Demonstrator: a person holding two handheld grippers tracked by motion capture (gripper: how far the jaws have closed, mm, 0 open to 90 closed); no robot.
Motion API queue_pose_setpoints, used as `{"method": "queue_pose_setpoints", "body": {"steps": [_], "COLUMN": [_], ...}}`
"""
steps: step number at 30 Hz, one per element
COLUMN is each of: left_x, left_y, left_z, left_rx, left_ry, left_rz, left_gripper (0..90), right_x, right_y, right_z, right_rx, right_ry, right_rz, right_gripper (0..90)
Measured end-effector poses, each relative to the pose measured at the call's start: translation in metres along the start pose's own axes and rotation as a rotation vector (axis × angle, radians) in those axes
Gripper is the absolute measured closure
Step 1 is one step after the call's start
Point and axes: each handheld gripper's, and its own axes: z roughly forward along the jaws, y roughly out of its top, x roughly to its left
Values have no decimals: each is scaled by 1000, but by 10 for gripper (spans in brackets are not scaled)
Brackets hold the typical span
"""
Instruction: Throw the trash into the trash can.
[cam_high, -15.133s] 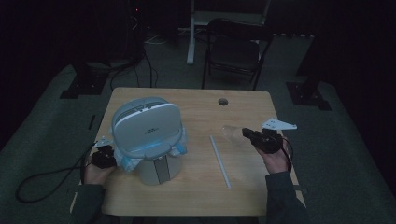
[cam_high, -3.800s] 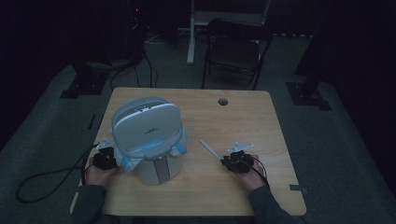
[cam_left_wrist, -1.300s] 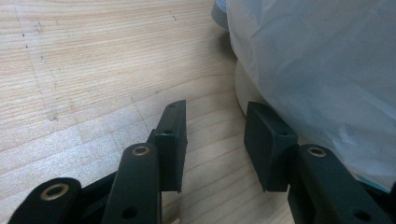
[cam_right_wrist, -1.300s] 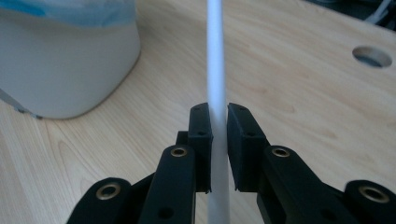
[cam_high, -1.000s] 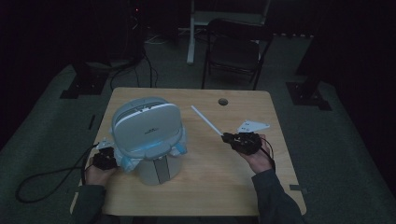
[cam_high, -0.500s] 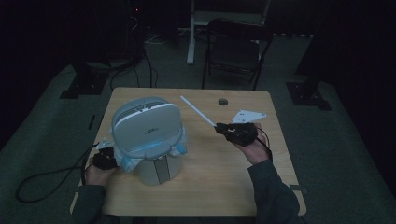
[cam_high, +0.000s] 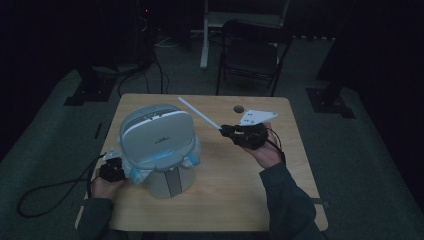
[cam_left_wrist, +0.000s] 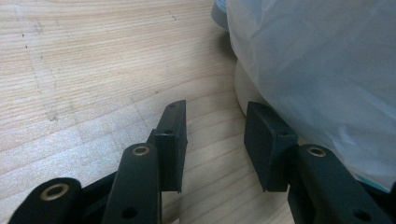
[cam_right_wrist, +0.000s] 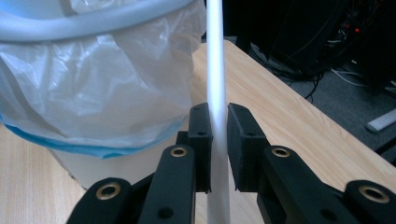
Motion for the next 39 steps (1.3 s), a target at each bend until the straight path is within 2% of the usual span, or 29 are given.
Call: {"method": "queue_pose_setpoints", "body": {"steps": [8,16,31,39], "left_x": [0,0,-4,-12], "left_y": [0,0,6,10], "left_z": [0,0,5,11], "left_rx": [0,0,21,29], "left_ry": [0,4,11,-6], "left_rz": [0,-1,5,16], "left_gripper": [603,606,659,658], "right_x": [4,5,4,3], "right_y": [10,13,11,9], "right_z": [2,2,-3,-4], "right_rx": [-10,-12,-13,-15], "right_ry": [17,24,23,26], "right_rz": [-28,-35,-37,-34], "right_gripper": [800,800,801,801]}}
